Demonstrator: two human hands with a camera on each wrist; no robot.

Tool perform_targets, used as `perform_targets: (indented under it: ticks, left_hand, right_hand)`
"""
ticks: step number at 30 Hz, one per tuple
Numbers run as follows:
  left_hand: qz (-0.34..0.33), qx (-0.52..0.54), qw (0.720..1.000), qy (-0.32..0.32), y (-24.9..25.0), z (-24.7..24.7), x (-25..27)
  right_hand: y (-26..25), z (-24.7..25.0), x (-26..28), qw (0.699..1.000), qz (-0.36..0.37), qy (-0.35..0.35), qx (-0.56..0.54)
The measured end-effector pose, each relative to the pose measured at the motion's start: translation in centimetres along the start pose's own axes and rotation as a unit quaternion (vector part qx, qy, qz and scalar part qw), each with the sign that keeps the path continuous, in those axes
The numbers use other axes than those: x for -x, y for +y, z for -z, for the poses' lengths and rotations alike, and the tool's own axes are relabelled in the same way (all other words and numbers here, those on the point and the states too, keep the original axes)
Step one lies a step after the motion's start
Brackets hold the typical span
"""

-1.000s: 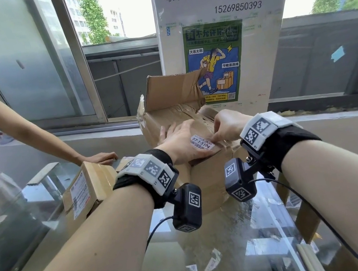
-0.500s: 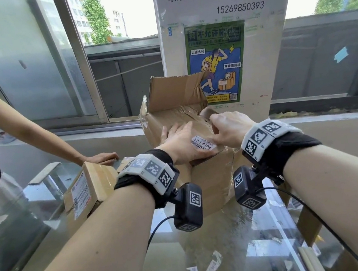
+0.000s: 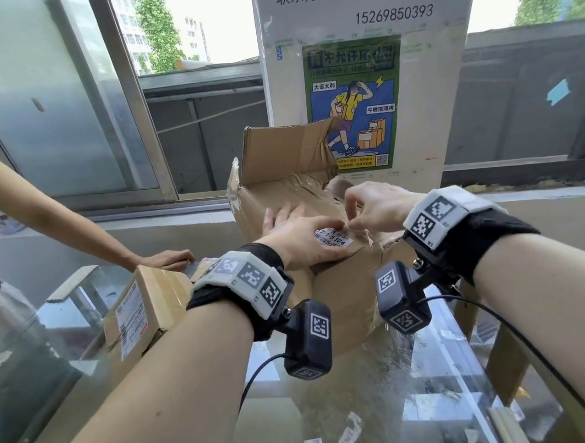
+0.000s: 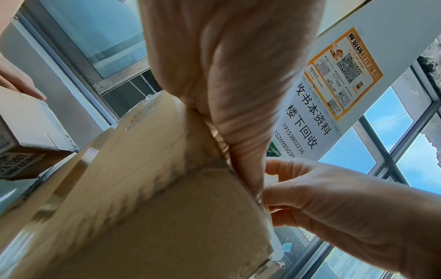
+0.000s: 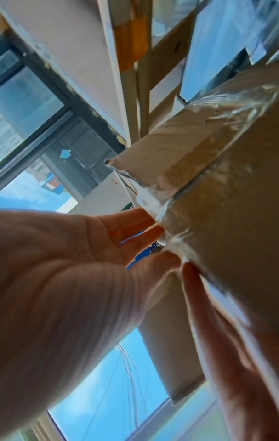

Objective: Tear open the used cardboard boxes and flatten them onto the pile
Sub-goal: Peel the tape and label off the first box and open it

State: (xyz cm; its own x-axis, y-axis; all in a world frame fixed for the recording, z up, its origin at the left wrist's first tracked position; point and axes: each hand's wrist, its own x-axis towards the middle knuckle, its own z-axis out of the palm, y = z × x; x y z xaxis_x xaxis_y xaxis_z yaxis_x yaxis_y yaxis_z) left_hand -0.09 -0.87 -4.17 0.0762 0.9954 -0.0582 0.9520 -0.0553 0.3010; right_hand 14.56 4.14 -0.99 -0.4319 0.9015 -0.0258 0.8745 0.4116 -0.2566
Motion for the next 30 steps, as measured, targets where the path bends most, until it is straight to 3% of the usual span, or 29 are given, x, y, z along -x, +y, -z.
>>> perform_targets:
  ticks: [4,13,17,30]
  left_hand:
    - [-0.006,-0.018,1.0,0.006,0.4,-0.2,0.2]
    - [0.018,0.028,0.998,0.059,0.2,-0.6,0.1]
    - [0.029,0.005,0.998,0.047,0.5,-0.3,0.5]
    - [0.03,-0.021,0.999,0.034,0.6,-0.2,0.2]
  right_hand:
    - [0.4,0.3,-0.9,0.997,-0.032,-0.049,-0.058]
    - [0.1,-0.7,-1.0,0.994,-0.057,0.017,-0.089]
    - [-0.6,-0.9,-0.5,0.997,-0.029,0.057,-0.043]
    - [0.0,-1.8,-1.2,0.993,-0.007,0.081,0.08]
